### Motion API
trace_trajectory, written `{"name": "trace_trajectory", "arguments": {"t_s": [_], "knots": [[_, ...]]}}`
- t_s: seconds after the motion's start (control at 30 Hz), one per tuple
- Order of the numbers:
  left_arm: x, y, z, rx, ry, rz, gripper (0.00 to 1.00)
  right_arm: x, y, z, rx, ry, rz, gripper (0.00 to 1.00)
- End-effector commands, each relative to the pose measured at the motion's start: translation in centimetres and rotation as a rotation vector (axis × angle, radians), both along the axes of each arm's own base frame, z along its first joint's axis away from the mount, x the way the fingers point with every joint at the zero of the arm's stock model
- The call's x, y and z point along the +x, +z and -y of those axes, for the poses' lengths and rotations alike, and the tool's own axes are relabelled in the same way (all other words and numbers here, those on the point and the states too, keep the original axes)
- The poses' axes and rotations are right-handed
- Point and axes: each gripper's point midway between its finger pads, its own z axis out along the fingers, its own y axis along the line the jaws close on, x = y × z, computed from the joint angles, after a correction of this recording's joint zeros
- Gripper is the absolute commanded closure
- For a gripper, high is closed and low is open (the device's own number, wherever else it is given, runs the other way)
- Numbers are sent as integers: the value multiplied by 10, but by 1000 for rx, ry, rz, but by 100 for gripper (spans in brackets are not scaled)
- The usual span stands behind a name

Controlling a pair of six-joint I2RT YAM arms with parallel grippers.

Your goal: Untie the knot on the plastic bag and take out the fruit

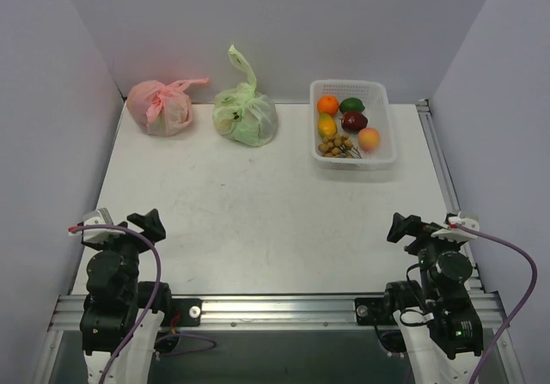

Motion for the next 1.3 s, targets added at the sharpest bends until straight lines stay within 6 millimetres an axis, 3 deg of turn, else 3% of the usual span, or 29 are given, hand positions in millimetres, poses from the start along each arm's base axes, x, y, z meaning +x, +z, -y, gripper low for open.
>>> {"name": "trace_trajectory", "arguments": {"t_s": [0.0, 0.3, 0.5, 0.57, 0.6, 0.67, 0.7, 0.77, 0.8, 0.87, 0.9, 0.97, 1.0, 1.03, 1.07, 1.1, 1.13, 1.17, 1.2, 1.23, 1.27], "knots": [[-6, 12, -7, 6, 34, 55, 3, -3, 10, 7, 13, -45, 44, 0], [11, 20, -8, -10, 56, -45, 3, -11, 11, 17, 33, -99, 75, 0], [49, 25, -13, -60, 133, -153, 3, -12, 8, 12, 63, -78, 81, 0], [72, 24, -11, -102, 154, -208, 3, -11, 7, 11, 67, -70, 82, 0], [88, 12, -9, -109, 160, -271, 3, -11, 7, 10, 69, -71, 80, 0], [113, 19, -4, -164, 169, -259, 2, -11, 6, 10, 69, -66, 77, 0], [131, 4, -1, -173, 175, -316, 3, -11, 5, 10, 71, -65, 76, 0], [163, 16, 4, -213, 166, -270, 3, -11, 5, 9, 72, -64, 72, 0], [183, 0, 8, -212, 163, -316, 3, -11, 4, 10, 73, -69, 70, 0], [218, 18, 11, -235, 155, -247, 3, -11, 3, 10, 72, -71, 66, 0], [238, -1, 12, -230, 162, -290, 3, -11, 4, 10, 74, -71, 67, 0], [267, 2, 9, -217, 176, -255, 3, -11, 2, 11, 74, -76, 60, 0], [285, 17, 10, -207, 172, -218, 3, -10, 2, 11, 73, -76, 59, 0], [307, 2, 9, -182, 172, -228, 3, -10, 1, 11, 74, -78, 55, 0], [319, -2, 6, -136, 183, -229, 3, -9, 0, 11, 72, -80, 48, 0], [334, 7, 5, -125, 190, -200, 3, -9, 0, 10, 73, -77, 45, 0], [351, -12, 1, -115, 207, -211, 2, -9, -1, 10, 69, -77, 39, 0], [362, -12, -7, -87, 240, -190, 3, -8, -3, 10, 65, -76, 24, 0], [375, -34, -9, -59, 252, -222, 3, -8, -4, 9, 63, -75, 15, 0], [391, -21, -10, -46, 260, -179, 3, -7, -4, 8, 62, -68, 9, 0], [399, -26, -12, -14, 261, -192, 3, -7, -6, 7, 61, -65, -1, 0]]}}
